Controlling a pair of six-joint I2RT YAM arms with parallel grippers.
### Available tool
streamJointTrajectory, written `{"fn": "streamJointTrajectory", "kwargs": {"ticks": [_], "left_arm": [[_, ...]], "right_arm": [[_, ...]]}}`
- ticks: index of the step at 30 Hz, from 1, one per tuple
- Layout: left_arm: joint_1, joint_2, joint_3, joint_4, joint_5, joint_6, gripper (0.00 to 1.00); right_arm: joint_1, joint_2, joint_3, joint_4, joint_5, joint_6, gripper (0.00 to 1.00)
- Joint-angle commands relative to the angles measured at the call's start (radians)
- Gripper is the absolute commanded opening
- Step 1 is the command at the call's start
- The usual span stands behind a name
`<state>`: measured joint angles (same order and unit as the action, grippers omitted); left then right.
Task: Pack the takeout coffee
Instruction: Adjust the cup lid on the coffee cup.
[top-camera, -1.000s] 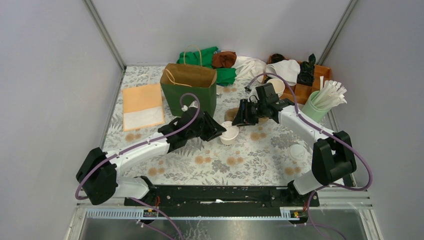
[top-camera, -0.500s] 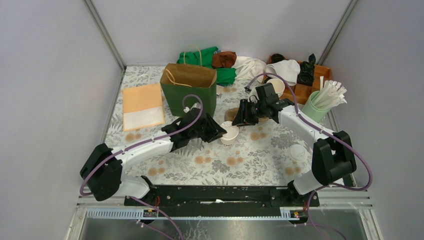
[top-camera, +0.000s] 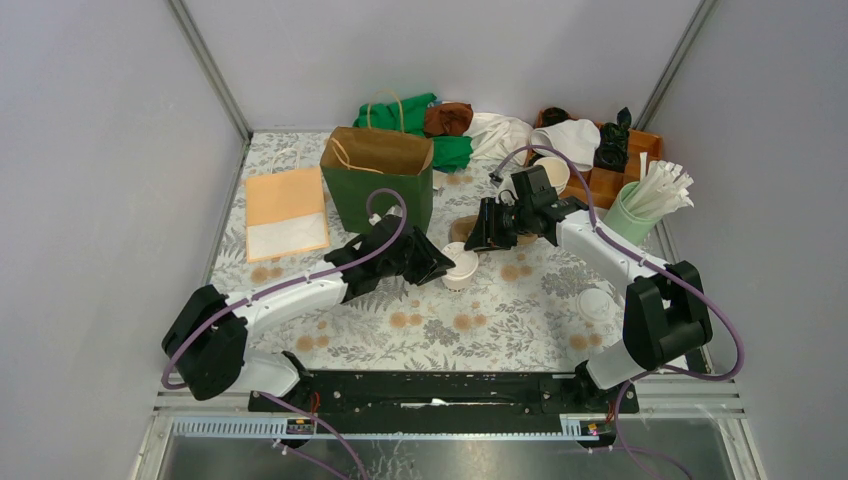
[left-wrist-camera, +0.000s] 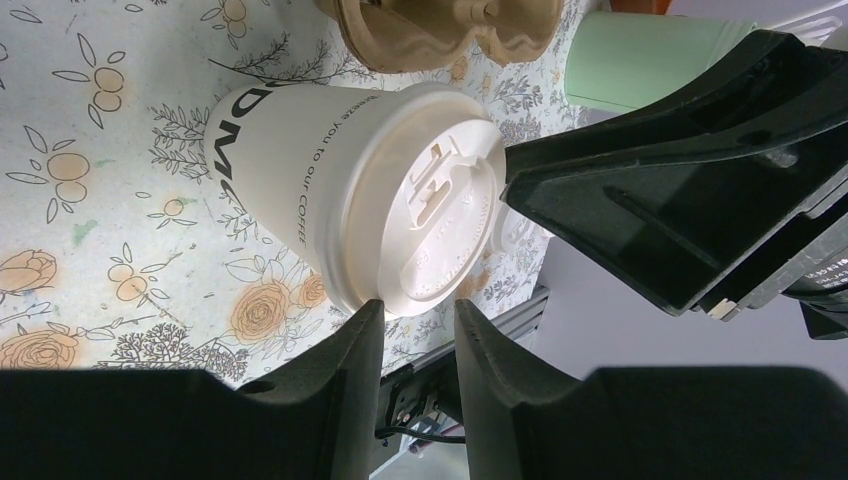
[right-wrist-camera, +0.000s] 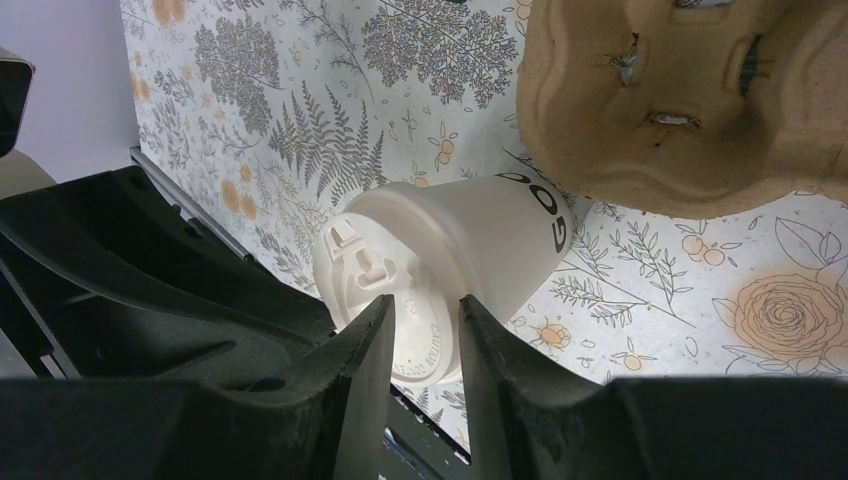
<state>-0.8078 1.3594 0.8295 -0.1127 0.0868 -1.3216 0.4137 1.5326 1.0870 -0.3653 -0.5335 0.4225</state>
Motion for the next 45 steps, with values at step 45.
{"fn": "streamJointTrajectory", "kwargs": {"ticks": [45], "left_arm": [[0.002, 0.115, -0.030, -0.052, -0.013, 0.078, 0.37]], "right_arm": [[0.023, 0.021, -0.079, -0.071, 0.067, -0.039, 0.32]]}}
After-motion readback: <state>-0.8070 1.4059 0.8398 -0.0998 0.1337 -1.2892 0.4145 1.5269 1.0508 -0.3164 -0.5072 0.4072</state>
